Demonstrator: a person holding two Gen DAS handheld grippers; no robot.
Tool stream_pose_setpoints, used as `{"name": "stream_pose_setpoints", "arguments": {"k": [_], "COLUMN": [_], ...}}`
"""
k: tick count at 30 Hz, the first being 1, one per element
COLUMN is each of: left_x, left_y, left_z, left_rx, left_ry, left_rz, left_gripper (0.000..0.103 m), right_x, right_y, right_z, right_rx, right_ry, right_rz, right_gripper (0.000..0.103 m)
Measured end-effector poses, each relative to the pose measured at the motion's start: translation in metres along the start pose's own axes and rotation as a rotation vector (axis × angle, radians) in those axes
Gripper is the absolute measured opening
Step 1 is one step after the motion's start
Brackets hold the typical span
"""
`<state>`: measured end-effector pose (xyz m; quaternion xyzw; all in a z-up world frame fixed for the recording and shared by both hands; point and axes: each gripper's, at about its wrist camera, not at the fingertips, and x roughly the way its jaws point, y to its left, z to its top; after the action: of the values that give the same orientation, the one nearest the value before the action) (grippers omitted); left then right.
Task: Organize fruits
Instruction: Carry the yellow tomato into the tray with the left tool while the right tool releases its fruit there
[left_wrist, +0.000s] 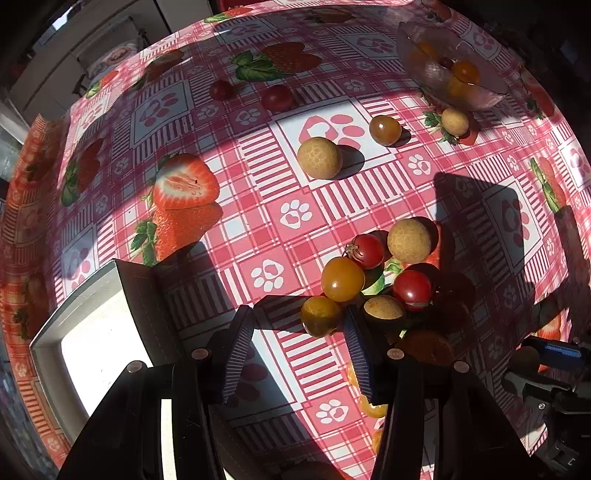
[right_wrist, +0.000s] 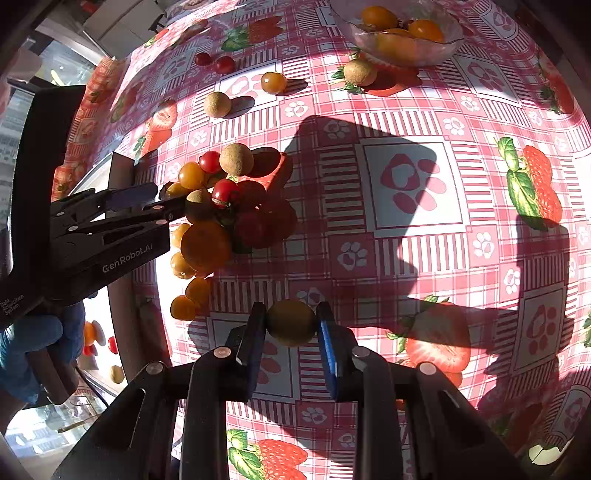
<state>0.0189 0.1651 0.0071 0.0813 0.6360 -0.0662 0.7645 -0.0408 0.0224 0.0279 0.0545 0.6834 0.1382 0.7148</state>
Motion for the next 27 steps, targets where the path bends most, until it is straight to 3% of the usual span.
{"name": "stream_pose_setpoints", "arguments": {"k": [2,4,14,27], "left_x": [0.001,0.001,-0.036,-0.085], "left_y": [0.0,-0.004,0.013,0.068], "left_z": [0.002,0.002,-0.014,-0.064], "left_rx": [0.001,0.024,-0.08,-0.199], "left_ry": [0.005,0.01,-0.039,-0.118], "left_rz": [-0.039,-0.031,-0.103,-0.087], "left_gripper": [0.03,0.022,0.022,0.022], "right_x": [-0.001,-0.001,-0.013,-0.014], "right_y": [-0.001,-0.002,0.008,0.069], "right_z": [0.0,0.002,0.01,0.013], "right_rx": [0.004,0.007,-0.013,-0.118], "right_ry": [0.001,0.0,-0.014,-0.012], "right_rz": [0.002,0.004,0.021,0.047], "right_gripper": [0.03,0.03,0.03,0.03]}}
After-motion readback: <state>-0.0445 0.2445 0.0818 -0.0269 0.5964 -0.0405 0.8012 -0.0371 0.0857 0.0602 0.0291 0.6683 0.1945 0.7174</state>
